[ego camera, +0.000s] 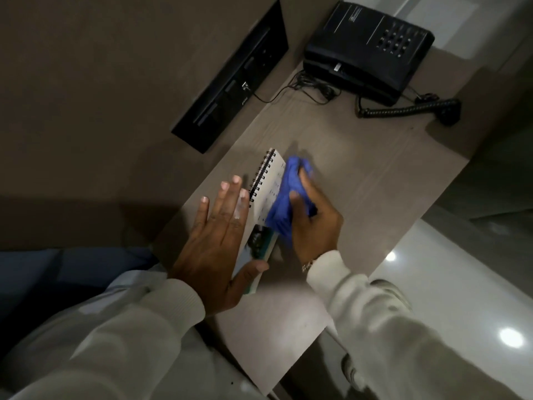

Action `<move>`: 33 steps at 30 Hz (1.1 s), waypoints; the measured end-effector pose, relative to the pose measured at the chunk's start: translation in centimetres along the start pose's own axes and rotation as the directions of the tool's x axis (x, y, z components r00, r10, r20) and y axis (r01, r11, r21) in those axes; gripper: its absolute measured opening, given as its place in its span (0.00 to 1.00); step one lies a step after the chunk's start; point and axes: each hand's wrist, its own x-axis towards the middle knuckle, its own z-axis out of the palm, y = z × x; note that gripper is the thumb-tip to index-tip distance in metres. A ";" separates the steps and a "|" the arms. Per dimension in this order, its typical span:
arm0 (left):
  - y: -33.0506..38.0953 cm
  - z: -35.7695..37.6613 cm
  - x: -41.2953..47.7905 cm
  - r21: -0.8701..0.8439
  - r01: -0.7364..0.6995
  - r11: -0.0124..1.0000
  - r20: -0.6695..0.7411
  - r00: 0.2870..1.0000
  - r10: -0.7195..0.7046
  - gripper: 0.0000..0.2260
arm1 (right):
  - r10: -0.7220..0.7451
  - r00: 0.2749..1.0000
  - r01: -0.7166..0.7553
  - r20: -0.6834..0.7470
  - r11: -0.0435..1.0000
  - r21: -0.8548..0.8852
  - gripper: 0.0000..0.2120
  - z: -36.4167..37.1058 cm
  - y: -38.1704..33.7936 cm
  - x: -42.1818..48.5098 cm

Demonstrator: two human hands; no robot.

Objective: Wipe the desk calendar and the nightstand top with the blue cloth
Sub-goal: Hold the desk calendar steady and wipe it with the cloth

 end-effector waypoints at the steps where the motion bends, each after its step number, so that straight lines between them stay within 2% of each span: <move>1: 0.0 0.0 0.0 -0.005 0.000 1.000 -0.002 1.000 0.000 0.39 | 0.015 1.000 -0.015 -0.004 1.000 -0.011 0.20 -0.2 0.7 -0.9; 3: 0.1 -0.1 0.0 -0.021 -0.003 1.000 -0.006 1.000 0.003 0.38 | 0.039 0.999 -0.039 0.002 0.999 0.033 0.20 -0.2 1.7 -3.1; 6: 0.2 -0.1 0.1 -0.034 -0.008 0.999 -0.006 1.000 0.008 0.38 | -0.004 1.000 0.004 -0.002 0.999 0.047 0.21 0.7 1.3 -5.1; 10: 0.1 -0.2 0.1 -0.039 0.004 0.999 0.004 1.000 -0.004 0.38 | -0.064 0.998 0.065 -0.007 0.993 0.100 0.19 1.1 -1.1 -2.9; 13: 0.0 -0.1 0.1 -0.040 0.003 0.999 0.012 1.000 -0.002 0.39 | -0.083 0.994 0.084 -0.071 0.996 0.005 0.19 0.7 -1.5 0.2; 15: 0.0 -0.1 0.1 -0.044 0.007 0.999 0.014 1.000 -0.007 0.40 | -0.034 0.997 0.034 -0.071 0.999 0.002 0.19 0.3 -0.7 0.8; 22: -0.2 0.2 0.1 -0.002 0.007 1.000 0.008 1.000 -0.007 0.40 | -0.051 0.998 0.046 -0.041 0.993 -0.112 0.21 1.3 3.0 -5.6; 23: -0.2 0.3 0.1 -0.005 0.005 1.000 0.010 1.000 -0.005 0.40 | -0.030 0.999 0.027 -0.030 0.994 -0.107 0.22 1.6 3.1 -6.8; 27: -0.2 0.4 0.1 -0.014 -0.021 1.000 0.003 1.000 0.021 0.39 | 0.214 0.977 -0.213 0.020 0.977 -0.024 0.23 2.4 3.1 -11.2; 30: -0.4 0.5 0.0 0.009 -0.037 0.999 -0.007 0.999 0.037 0.40 | 0.362 0.928 -0.365 0.091 0.931 0.018 0.20 2.4 3.0 -13.2; 33: -0.4 0.5 -0.1 0.033 -0.048 0.998 -0.017 0.999 0.048 0.39 | 0.460 0.860 -0.473 0.221 0.881 0.007 0.25 1.1 2.0 -13.7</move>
